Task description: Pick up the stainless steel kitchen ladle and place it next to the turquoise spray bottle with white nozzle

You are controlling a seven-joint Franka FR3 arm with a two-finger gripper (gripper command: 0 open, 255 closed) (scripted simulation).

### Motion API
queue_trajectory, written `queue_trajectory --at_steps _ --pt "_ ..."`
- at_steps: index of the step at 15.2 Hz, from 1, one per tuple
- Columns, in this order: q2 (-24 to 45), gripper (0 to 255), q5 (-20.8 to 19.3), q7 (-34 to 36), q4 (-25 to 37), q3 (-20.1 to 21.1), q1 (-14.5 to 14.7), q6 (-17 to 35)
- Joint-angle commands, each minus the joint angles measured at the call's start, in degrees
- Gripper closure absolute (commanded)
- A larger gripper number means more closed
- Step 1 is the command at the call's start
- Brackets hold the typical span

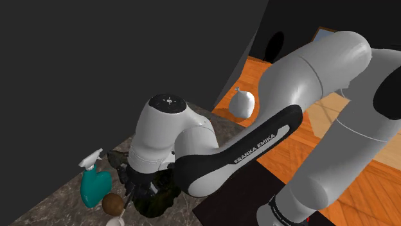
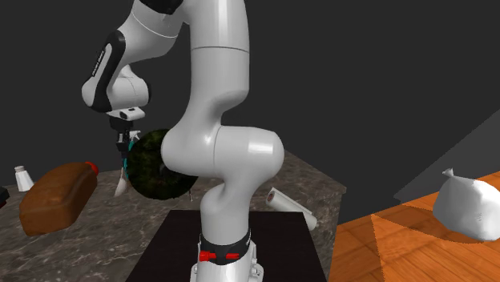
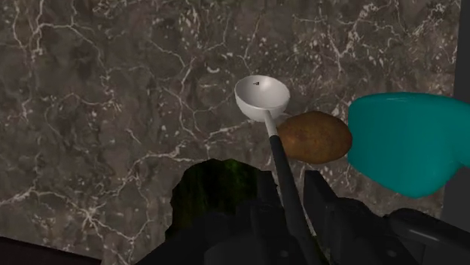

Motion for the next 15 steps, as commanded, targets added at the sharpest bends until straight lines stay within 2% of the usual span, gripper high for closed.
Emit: queue_trajectory --at_steps 1,4,15 --pt "2.0 255 -5.3 1.7 -0.9 -2.1 0.3 -4.2" --pt "4.8 255 -9.5 4.7 -1.3 -3.8 1.8 -2.5" --pt "12.6 255 -20.4 12.5 -1.6 -16.0 12.4 3.7"
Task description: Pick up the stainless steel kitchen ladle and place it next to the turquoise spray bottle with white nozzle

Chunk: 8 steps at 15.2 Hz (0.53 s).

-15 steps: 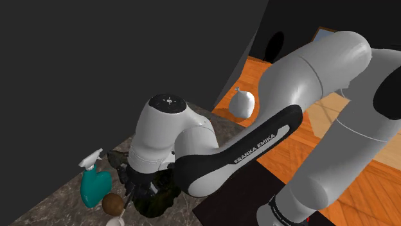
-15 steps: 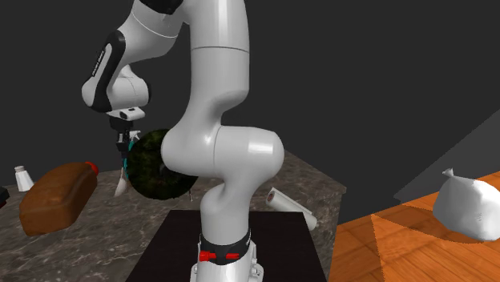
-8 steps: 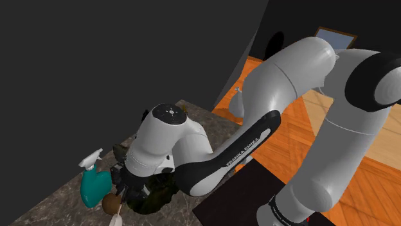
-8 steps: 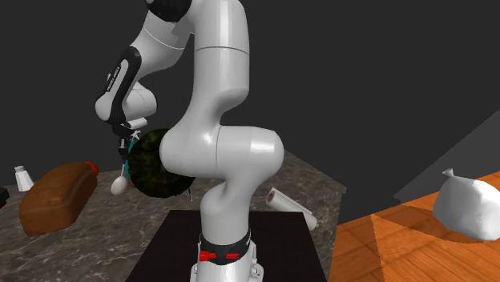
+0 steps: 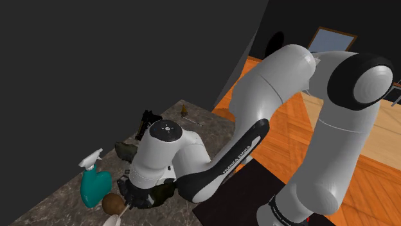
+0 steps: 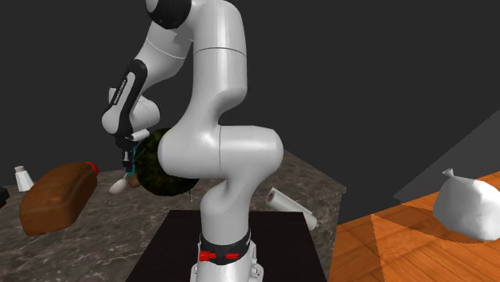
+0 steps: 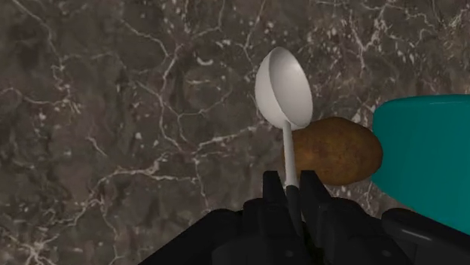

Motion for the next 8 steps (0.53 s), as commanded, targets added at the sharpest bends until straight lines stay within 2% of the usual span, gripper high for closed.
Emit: queue_trajectory --at_steps 1,8 --pt "2.0 255 -1.9 1.2 -0.3 -2.6 1.6 -6.3" --pt "6.9 255 -8.3 5.9 0.5 -9.2 7.0 -2.8"
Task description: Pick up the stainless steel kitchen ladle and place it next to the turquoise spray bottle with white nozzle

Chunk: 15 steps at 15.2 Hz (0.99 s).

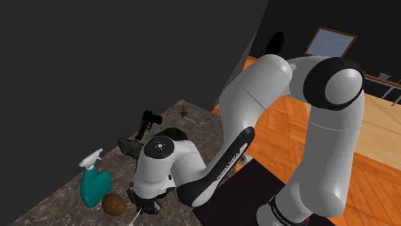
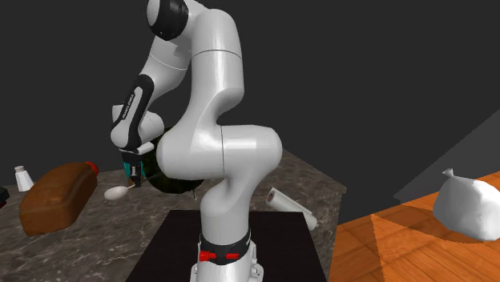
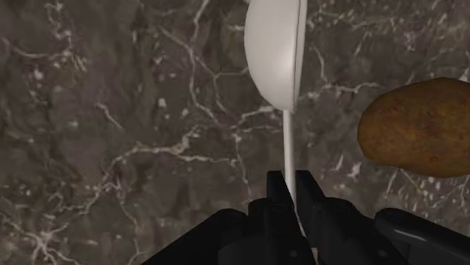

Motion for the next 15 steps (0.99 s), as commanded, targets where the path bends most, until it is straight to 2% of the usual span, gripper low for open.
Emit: queue_trajectory --at_steps 1,5,12,13,15 --pt "1.4 255 -1.8 1.2 0.0 -1.7 1.0 0.7" --pt "4.0 255 -5.2 3.8 0.8 -4.6 3.2 2.3" --pt "4.0 255 -5.1 3.7 0.7 -4.6 3.3 2.4" --pt "4.0 0 -5.1 3.6 0.8 -4.6 3.2 2.3" --pt "4.0 0 -5.2 3.7 0.6 -4.7 3.2 2.5"
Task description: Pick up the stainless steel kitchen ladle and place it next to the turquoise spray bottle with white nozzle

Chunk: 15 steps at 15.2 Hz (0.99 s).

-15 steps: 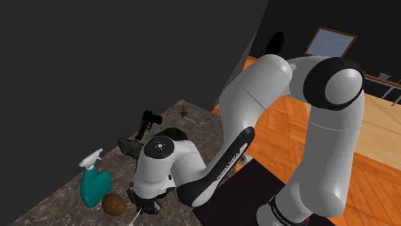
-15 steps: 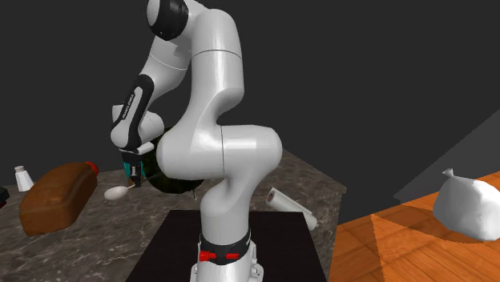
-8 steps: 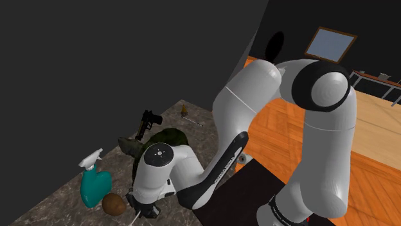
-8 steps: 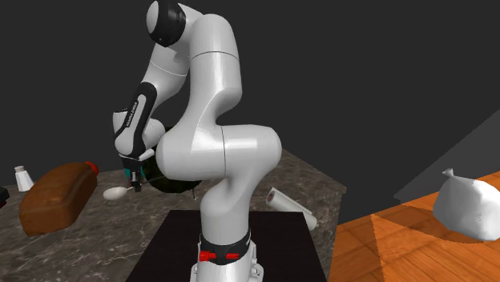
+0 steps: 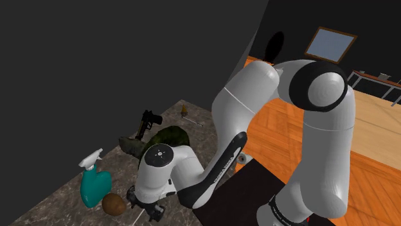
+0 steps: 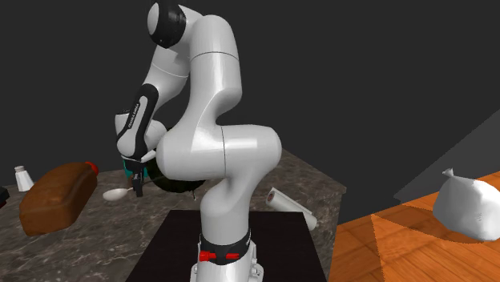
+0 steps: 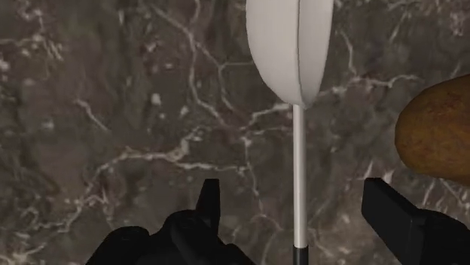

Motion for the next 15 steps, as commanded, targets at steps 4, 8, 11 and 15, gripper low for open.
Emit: queue_trajectory --at_steps 4,8,11,15 --pt "-1.9 0 2.2 -1.6 -0.8 2.0 -1.6 -1.1" --pt "-7.5 0 9.2 -6.6 -2.7 8.1 -6.4 -4.1" --pt "-7.5 0 9.2 -6.6 -2.7 8.1 -6.4 -4.1" --pt "-7.5 0 9.2 -6.6 -2.7 8.1 -6.4 -4.1"
